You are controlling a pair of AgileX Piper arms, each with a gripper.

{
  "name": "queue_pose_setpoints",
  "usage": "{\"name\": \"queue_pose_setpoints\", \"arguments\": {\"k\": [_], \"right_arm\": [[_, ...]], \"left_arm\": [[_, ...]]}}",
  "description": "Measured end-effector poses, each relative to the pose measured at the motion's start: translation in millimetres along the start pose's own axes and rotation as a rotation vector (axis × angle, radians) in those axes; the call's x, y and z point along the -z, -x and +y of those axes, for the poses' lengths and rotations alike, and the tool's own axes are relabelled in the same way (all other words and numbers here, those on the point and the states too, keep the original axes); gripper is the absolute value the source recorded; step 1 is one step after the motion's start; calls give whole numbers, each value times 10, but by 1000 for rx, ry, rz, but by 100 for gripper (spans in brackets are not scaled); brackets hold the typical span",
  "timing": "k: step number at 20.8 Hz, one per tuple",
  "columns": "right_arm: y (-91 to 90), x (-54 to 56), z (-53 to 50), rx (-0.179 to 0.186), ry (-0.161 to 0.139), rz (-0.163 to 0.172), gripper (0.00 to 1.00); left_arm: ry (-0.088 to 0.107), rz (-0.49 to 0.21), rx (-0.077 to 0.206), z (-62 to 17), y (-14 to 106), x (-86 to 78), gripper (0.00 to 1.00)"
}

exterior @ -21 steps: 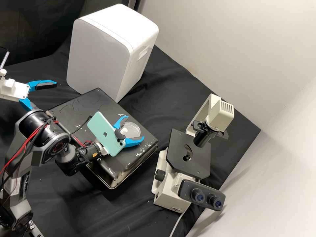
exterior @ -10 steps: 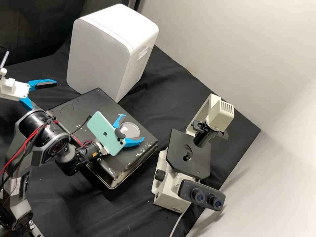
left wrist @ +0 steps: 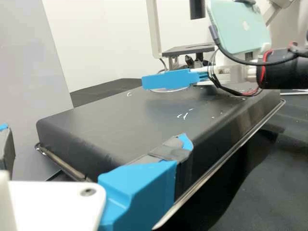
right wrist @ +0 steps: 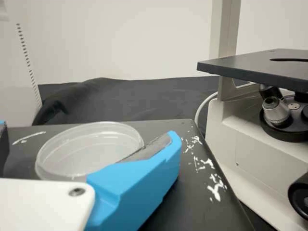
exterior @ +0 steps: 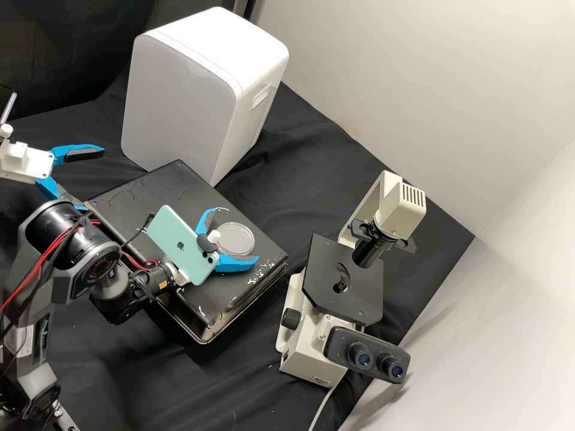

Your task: Place the petri dish on the microscope

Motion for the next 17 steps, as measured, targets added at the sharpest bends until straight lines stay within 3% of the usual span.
{"name": "queue_pose_setpoints", "arguments": {"k": [10,15,17], "right_arm": [[74,-9,-2,-4,1,3,100],[-14,-116,-56,-16,55,-62,100],[-62,-130,-83,-26,78,-63,100]], "left_arm": [[-3,-1,-7,16,-17,5,100],[-3,-1,-7,16,-17,5,100],[-3,-1,-7,16,-17,5,100]]}}
